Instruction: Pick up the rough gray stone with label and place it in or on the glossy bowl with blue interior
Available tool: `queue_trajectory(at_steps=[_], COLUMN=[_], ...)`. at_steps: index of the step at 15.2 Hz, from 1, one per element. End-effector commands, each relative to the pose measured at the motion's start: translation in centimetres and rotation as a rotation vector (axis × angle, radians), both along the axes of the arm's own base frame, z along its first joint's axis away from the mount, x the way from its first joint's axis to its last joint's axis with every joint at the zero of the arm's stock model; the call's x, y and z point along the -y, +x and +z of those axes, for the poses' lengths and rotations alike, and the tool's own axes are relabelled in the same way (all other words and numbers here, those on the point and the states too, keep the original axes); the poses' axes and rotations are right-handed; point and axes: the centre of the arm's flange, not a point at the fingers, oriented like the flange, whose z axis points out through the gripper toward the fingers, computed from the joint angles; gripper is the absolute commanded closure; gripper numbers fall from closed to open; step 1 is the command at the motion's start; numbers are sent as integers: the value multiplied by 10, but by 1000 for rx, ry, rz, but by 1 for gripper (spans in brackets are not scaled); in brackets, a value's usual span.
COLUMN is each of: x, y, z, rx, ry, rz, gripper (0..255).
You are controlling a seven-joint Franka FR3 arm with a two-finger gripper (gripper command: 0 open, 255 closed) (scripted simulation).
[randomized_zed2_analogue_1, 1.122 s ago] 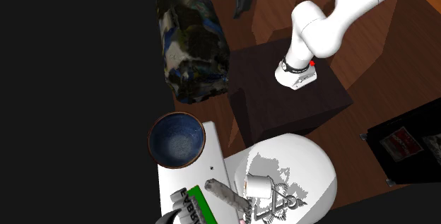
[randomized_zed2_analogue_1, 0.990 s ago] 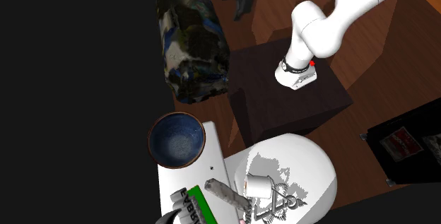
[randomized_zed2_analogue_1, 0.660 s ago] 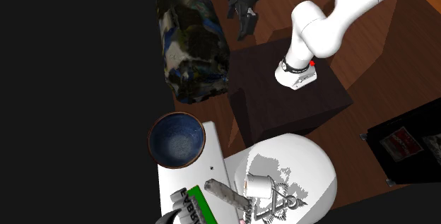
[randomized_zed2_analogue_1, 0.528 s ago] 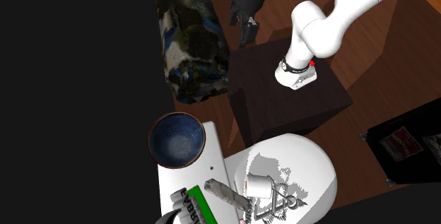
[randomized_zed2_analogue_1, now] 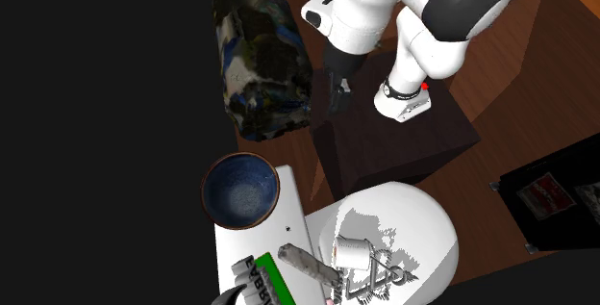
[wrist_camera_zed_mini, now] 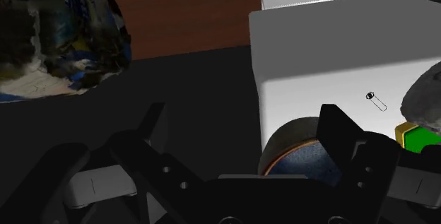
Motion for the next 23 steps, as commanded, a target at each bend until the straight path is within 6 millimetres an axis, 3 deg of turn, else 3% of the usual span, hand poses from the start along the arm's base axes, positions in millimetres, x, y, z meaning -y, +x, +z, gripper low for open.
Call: queue_trajectory(at_steps=[1, 12, 23], x=[-22, -147, -259], y=[8, 66, 145], z=[-13, -63, -115], rx=[-14, -88, -161], ry=[7, 40, 73], rz=[-43, -250, -458], gripper=[0, 0, 0])
